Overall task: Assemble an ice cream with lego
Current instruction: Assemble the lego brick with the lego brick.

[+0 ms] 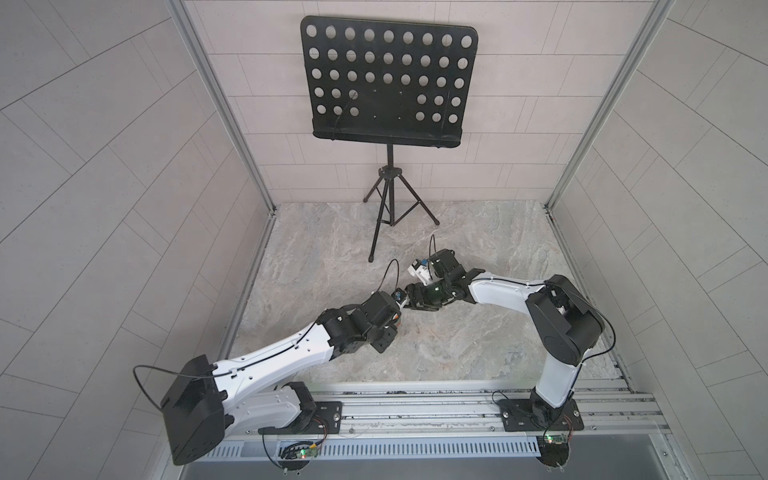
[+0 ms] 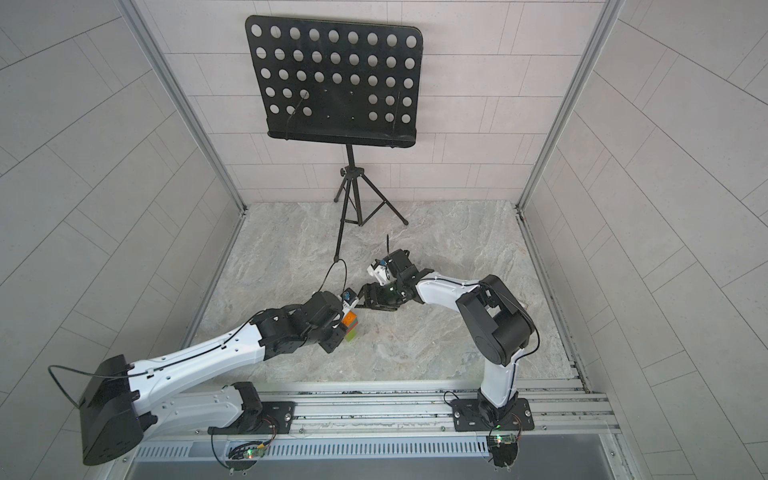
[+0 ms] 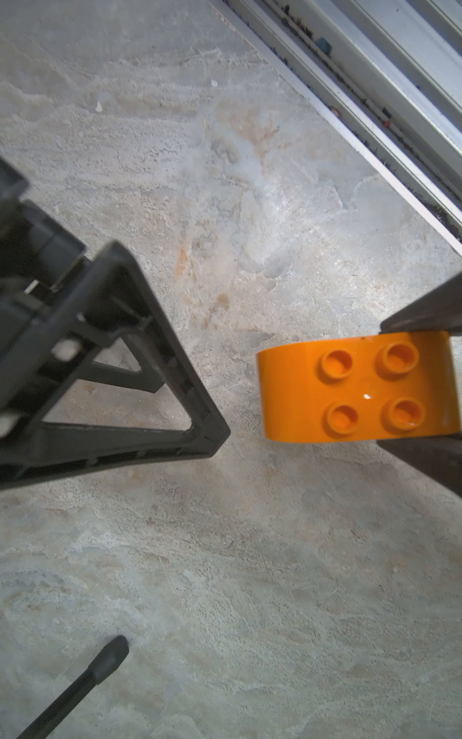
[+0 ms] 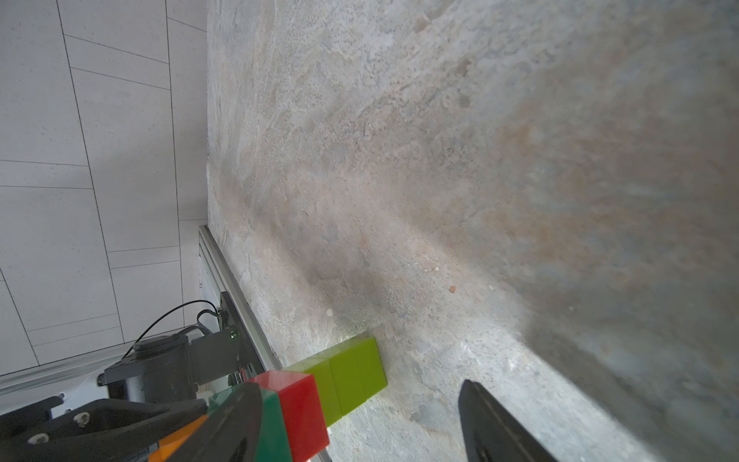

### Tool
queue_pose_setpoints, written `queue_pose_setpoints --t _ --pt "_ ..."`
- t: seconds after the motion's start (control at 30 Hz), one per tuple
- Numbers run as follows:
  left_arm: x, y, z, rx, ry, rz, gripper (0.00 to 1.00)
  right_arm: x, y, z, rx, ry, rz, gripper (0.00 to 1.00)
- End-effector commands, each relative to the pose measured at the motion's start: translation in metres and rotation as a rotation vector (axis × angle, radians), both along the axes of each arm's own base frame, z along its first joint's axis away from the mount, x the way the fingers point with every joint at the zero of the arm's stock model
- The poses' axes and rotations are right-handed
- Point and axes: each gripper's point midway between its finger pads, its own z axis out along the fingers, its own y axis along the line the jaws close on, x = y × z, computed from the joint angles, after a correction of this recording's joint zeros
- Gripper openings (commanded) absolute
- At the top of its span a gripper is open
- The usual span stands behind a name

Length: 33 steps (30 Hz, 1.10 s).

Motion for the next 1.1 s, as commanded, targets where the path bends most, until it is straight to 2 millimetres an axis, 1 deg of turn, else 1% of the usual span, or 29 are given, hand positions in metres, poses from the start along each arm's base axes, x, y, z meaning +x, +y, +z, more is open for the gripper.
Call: queue_pose_setpoints --t 0.0,0.1,0.27,0.4,0.5,0.67,0.93,1.07 --pt "-0.007 0.003 -0.008 0.029 0.06 -0.004 0.18 0.001 0.004 0.002 -0.001 -0.011 0.02 0.82" --pt "-0.009 0.003 -0.008 0.026 0.067 -0.01 0.28 0.001 0.004 0.002 -0.002 -0.013 0.021 0.82" --pt "-0.007 0.007 -0.006 0.028 0.049 0.004 0.37 0.001 0.004 0.003 -0.003 -0.013 0.021 0.82" --pt "-0.004 0.009 -0.002 0.025 0.033 0.018 0.4 0.001 0.003 0.004 -0.005 -0.016 0.02 0.83" --pt "-0.003 0.009 0.001 0.02 0.022 0.029 0.45 0.002 0.002 0.003 -0.012 -0.021 0.015 0.83" --pt "0.0 0.01 0.005 0.008 0.008 0.037 0.48 0.004 -0.001 0.002 -0.033 -0.03 -0.001 0.83" --pt "0.002 0.009 0.011 -0.015 -0.002 0.048 0.55 0.007 -0.006 -0.001 -0.063 -0.038 -0.018 0.83" --pt "0.003 0.01 0.016 -0.028 -0.011 0.054 0.59 0.01 -0.011 -0.003 -0.085 -0.039 -0.039 0.83"
